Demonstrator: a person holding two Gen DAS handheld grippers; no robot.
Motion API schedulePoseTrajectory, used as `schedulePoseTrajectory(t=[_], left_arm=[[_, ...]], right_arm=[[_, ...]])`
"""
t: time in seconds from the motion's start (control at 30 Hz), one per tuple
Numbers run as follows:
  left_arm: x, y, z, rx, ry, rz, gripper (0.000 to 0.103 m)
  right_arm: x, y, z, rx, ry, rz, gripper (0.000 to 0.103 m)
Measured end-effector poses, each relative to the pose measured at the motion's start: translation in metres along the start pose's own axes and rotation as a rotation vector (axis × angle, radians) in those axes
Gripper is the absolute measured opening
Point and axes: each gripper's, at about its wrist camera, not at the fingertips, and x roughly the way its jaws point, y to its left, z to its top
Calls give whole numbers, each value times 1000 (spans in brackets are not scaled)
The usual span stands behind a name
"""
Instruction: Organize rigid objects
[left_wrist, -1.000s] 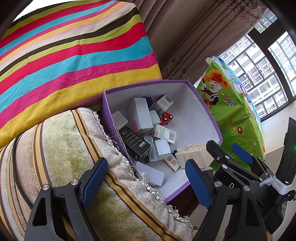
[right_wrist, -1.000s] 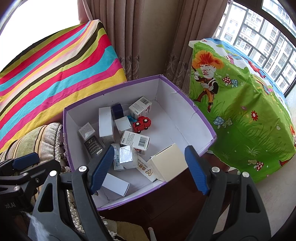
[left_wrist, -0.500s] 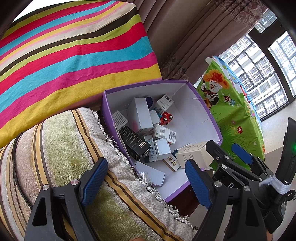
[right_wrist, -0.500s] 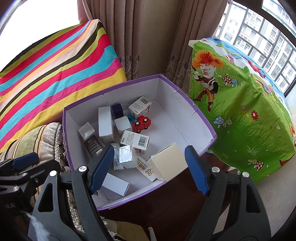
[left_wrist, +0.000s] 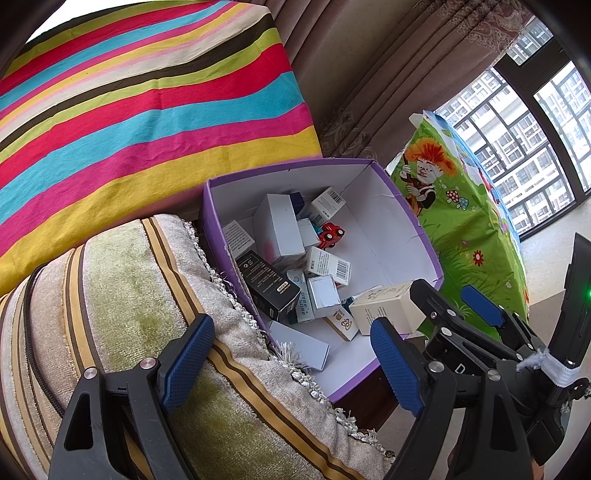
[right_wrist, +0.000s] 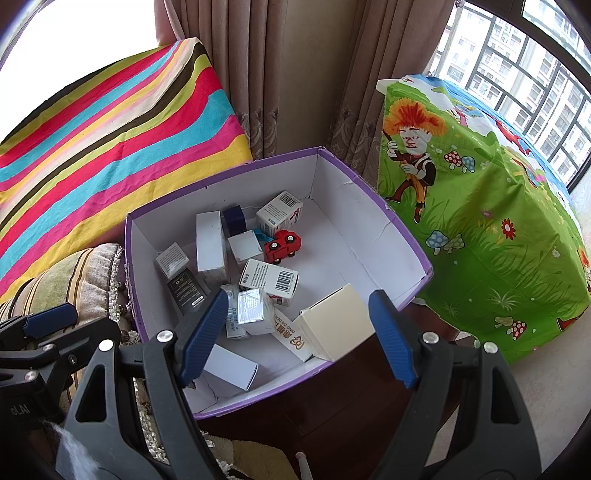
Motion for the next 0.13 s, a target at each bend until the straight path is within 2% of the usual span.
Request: schedulePoseTrajectory(t=[0.13], left_arm=[[0,-2,3,15,5,-22,93]], right_arm=[[0,-1,-2,5,-1,9,81]])
